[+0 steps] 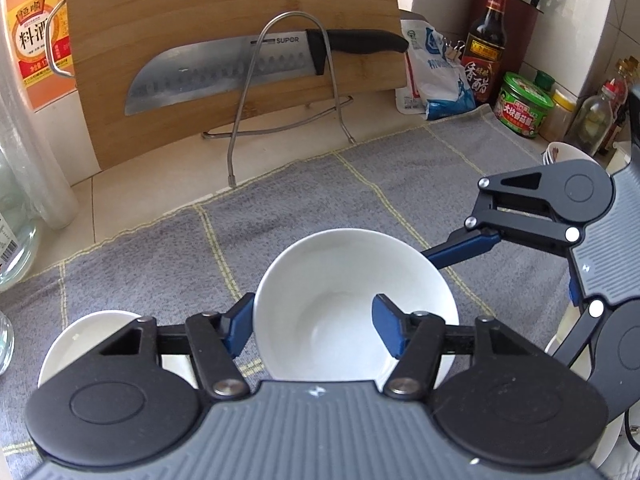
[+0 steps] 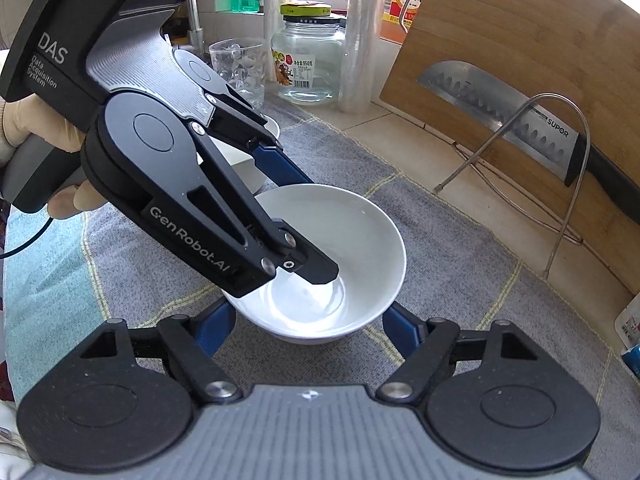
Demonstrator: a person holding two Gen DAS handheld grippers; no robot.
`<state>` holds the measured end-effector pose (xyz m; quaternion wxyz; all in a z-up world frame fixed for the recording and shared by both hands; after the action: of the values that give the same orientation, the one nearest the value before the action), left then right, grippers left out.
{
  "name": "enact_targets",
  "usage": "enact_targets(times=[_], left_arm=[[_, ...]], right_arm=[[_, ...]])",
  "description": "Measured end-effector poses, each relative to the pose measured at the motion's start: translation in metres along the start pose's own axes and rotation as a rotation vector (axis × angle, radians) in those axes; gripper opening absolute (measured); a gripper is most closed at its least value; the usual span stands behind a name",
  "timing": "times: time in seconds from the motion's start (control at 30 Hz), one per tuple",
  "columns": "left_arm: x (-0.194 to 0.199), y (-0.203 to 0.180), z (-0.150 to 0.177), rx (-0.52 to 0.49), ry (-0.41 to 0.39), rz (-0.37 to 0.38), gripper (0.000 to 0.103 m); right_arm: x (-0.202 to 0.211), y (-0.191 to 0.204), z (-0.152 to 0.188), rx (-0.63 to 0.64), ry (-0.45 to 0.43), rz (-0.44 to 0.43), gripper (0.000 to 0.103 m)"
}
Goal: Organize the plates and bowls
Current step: 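Lift the white bowl with the left tool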
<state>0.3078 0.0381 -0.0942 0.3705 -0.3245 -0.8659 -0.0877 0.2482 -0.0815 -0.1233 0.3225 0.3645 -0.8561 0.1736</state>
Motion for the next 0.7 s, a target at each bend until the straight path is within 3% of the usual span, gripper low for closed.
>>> enact_targets(times=[0.7], left_arm=[[0.022, -0.015, -0.008, -0.060, -0.020, 0.016, 0.062]], right_arm=[[0.027, 0.002, -0.006, 0.004, -0.033, 0.010, 0.084]])
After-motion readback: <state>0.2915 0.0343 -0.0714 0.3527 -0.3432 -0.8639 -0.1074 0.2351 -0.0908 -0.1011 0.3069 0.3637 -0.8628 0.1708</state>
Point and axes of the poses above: each gripper's, at about its wrist camera, not at the fingertips, and x roughly against the way its jaws point, y to its left, z to its underside, the point moved 5 cm from there along -x, roughly the way its jaws point, and after that the axes turned 6 degrees about -y, right-handed, at the moved point
